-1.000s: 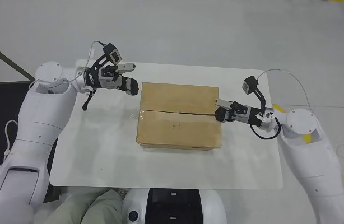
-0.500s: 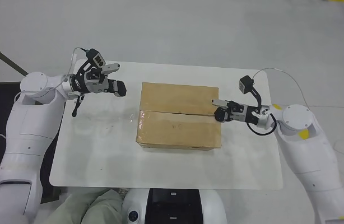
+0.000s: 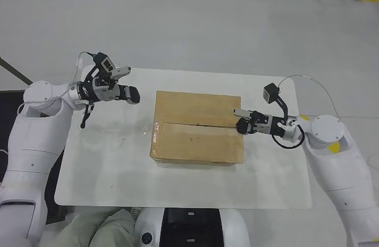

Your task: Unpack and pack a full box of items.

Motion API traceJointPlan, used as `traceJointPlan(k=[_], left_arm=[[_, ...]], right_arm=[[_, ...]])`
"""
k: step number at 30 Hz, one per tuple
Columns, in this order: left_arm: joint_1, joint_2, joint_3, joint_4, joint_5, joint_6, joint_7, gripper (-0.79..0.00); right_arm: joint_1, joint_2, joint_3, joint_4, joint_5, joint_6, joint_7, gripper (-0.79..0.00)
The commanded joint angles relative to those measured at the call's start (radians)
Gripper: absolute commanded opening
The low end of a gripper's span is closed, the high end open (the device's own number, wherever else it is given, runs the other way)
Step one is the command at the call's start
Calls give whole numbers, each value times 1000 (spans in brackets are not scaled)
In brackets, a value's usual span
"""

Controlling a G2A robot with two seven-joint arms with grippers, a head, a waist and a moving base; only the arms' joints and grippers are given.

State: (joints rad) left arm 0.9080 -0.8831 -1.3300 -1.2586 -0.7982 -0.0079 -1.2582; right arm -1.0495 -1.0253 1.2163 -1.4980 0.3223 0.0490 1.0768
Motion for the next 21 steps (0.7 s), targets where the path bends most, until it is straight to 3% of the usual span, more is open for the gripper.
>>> traceJointPlan(k=[1,7,11,21], left_arm=[[21,-2,-8,6,-19,-7,71,0],[92,-17,-4,36,-135,-23,116,0],[152,-26,-16,35,-200,-82,166,0],[316,-31,-41,-77,-88,-194,361,0]], right_arm=[[0,0,0,0,0,0,0,0],[0,0,0,0,0,0,0,0],[0,0,0,0,0,0,0,0],[0,0,0,0,0,0,0,0]])
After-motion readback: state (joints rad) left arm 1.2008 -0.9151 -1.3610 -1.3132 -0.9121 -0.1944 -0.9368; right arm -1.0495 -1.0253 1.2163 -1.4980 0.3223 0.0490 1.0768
